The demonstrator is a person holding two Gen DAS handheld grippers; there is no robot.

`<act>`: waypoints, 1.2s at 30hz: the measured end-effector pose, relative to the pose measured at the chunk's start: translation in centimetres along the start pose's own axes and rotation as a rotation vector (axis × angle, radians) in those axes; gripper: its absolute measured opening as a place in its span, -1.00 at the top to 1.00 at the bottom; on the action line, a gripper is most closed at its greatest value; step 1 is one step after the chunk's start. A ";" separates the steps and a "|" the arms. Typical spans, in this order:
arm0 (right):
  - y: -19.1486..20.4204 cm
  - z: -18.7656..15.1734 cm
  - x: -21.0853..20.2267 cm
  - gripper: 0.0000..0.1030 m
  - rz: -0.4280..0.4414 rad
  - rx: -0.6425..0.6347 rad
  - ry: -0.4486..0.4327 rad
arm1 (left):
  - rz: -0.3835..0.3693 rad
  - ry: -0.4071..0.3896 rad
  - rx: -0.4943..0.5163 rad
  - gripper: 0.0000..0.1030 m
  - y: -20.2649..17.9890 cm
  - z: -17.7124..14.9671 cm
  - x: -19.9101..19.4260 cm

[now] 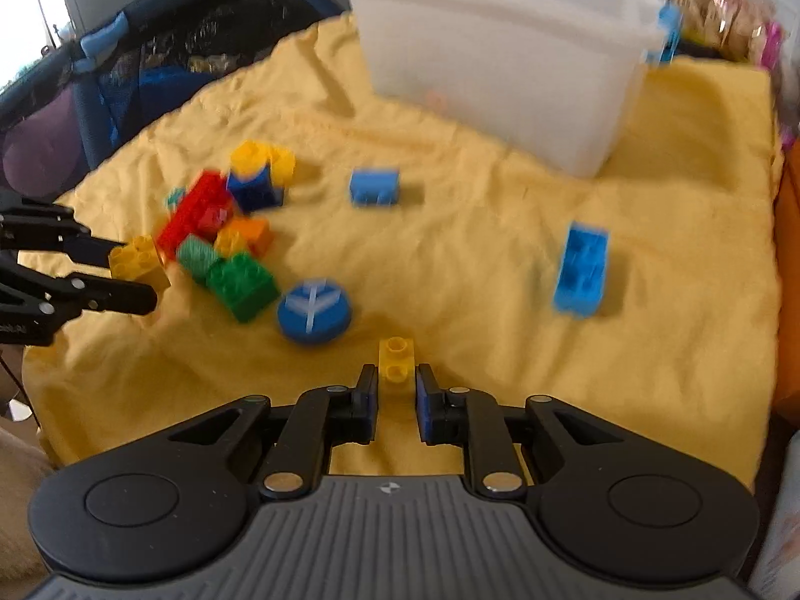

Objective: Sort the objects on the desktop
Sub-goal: 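Carry both yellow blocks over the white bin and open both grippers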

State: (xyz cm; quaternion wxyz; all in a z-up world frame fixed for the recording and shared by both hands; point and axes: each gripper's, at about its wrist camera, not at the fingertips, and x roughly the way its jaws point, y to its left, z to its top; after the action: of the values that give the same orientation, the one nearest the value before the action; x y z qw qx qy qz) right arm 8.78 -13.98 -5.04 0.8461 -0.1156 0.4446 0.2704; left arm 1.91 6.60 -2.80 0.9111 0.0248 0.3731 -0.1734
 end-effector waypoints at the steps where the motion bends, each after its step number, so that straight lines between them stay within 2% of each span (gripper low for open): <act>1: -0.2 0.6 -0.4 0.66 -0.011 -0.008 -0.018 | -0.008 -0.025 0.013 0.28 -0.1 1.3 -0.2; 6: -1.9 4.9 -3.1 0.66 -0.075 -0.041 -0.141 | 0.002 -0.177 0.094 0.28 -0.2 8.6 -0.3; 9: -3.2 8.3 -4.9 0.66 -0.107 -0.033 -0.235 | 0.013 -0.260 0.095 0.28 0.4 13.1 0.0; 11: -4.1 10.5 -5.7 0.66 -0.123 -0.022 -0.287 | 0.047 -0.293 0.107 0.28 0.9 15.9 0.7; 14: -4.7 13.9 -6.4 0.66 -0.171 -0.040 -0.349 | 0.094 -0.309 0.127 0.28 1.4 19.4 2.8; 16: -5.0 16.0 -6.1 0.66 -0.188 -0.047 -0.376 | 0.090 -0.294 0.084 0.28 2.3 21.3 4.6; 19: -5.7 18.4 -4.7 0.66 -0.202 -0.034 -0.377 | 0.090 -0.253 0.033 0.28 3.1 22.5 7.3; 21: -6.1 19.4 -3.8 0.65 -0.202 0.004 -0.347 | 0.080 -0.238 0.010 0.28 3.6 22.3 8.5; 23: -6.2 19.0 -3.6 0.59 -0.176 0.030 -0.321 | 0.070 -0.226 0.004 0.28 3.8 21.5 9.1; 24: -6.1 18.4 -3.7 0.50 -0.144 0.036 -0.313 | 0.068 -0.221 0.012 0.28 3.9 21.1 9.2; 27: -5.2 14.4 -3.4 0.37 -0.064 0.045 -0.220 | 0.057 -0.202 0.025 0.28 4.1 20.1 9.4; 30: -4.1 8.7 -1.9 0.37 -0.053 0.097 -0.079 | 0.050 -0.204 0.033 0.28 4.1 20.0 9.5; 33: -3.5 3.6 -0.3 0.36 -0.039 0.199 0.020 | 0.048 -0.200 0.048 0.28 3.9 19.9 9.9; 36: -3.1 1.1 1.5 0.35 -0.056 0.225 0.062 | 0.045 -0.184 0.044 0.28 3.9 19.7 10.4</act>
State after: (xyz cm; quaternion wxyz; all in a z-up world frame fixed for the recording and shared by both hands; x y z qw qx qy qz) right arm 11.92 -15.51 -5.81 0.8468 -0.0404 0.4947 0.1912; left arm 23.31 3.70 3.96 0.9444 0.0371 0.2834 -0.1625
